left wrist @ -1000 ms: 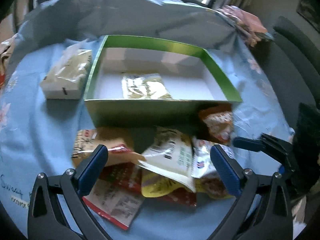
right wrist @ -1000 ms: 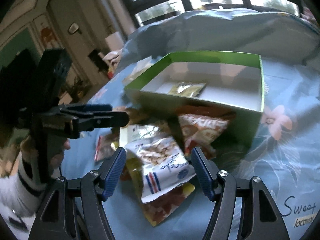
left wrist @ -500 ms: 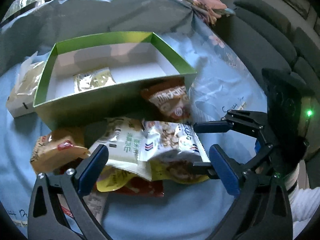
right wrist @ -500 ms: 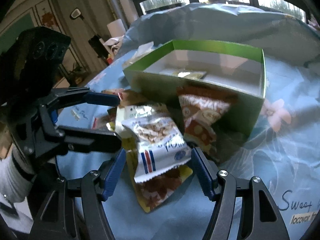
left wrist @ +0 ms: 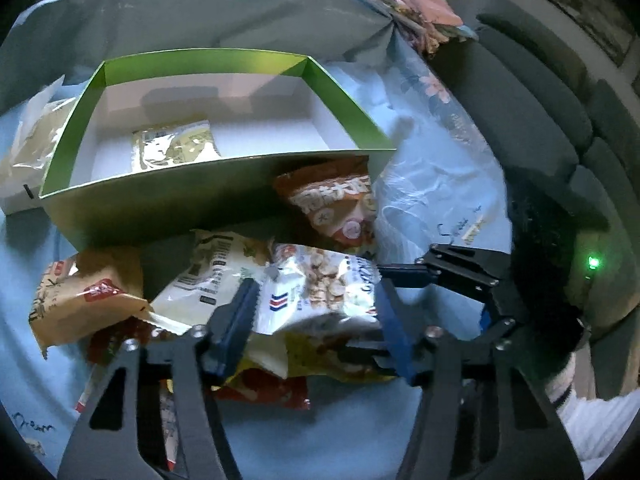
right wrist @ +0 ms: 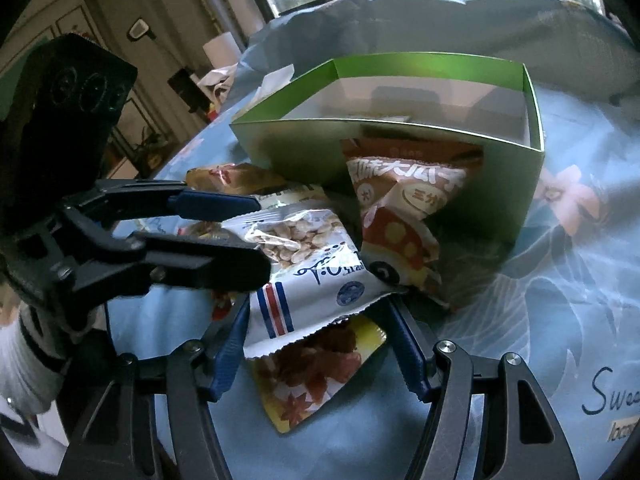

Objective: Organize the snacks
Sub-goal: 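Lower the right tool onto the white peanut bag and grasp it, then carry the peanut bag with the right tool into the box beside the gold bag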

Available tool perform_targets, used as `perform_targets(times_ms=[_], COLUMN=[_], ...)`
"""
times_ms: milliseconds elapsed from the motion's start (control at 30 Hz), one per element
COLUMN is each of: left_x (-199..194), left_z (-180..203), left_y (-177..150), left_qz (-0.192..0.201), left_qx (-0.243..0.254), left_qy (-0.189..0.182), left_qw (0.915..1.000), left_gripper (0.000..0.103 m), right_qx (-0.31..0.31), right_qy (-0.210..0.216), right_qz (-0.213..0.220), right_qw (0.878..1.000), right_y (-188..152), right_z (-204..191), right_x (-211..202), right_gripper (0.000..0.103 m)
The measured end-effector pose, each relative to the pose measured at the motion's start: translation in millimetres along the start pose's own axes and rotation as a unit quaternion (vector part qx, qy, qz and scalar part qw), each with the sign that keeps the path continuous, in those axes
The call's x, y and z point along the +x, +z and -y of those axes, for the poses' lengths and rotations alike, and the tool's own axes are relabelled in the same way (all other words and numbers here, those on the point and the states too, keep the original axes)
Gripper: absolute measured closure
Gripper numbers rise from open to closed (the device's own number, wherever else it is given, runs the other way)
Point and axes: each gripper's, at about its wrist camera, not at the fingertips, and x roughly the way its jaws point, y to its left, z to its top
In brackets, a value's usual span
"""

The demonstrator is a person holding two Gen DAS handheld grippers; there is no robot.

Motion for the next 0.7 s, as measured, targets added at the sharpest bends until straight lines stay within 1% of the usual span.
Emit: perform_targets(times_ms=[133, 200, 267, 300, 333, 467, 567, 700], left_x=[0, -1, -1, -2, -4, -11, -17, -30], left_z=[5, 5, 3, 2, 3, 5, 5, 7], left_y=[-2, -3, -3, -4, -5, -7, -8, -8], left_qz=[-0.008, -0.010, -0.013, -0.012, -0.011, -0.006, -0.004, 0.013], left_qx=[0.016, 0.016, 0.011, 0.009, 0.010, 0.018, 0.019, 0.022], left_qy=[0.016, 0.007, -0.001, -0.003, -0.004, -0.003, -0.005, -0.006], left_qw=[0.9997, 0.9998, 0.9999, 0.9999, 0.9999, 0.9998, 0.9998, 0.9996], left_gripper=[0.050, 0.050, 0.052, 0.055, 0.056, 0.056, 0.056, 0.056], right_qx=[0.000, 0.000, -0.005, -0.006, -0.008, -0.030, -0.034, -0.034], right_qy=[-0.004, -0.006, -0.009, -0.009, -0.006, -0.003, 0.004, 0.017], right_qz=[0.006, 0.008, 0.010, 0.014, 0.015, 0.024, 0.028, 0.045], right_qw=[1.000, 1.000, 1.000, 1.000, 1.000, 0.999, 0.999, 0.998], right_y=[0, 0, 1, 1, 1, 1, 1, 2], right_z=[1, 2, 0, -1, -2, -10, -13, -16], right_x=[-2, -3, -3, -4, -5, -9, -12, -18], right_gripper=[0.043, 0.045, 0.048, 0.053, 0.058, 0.061, 0.062, 0.063])
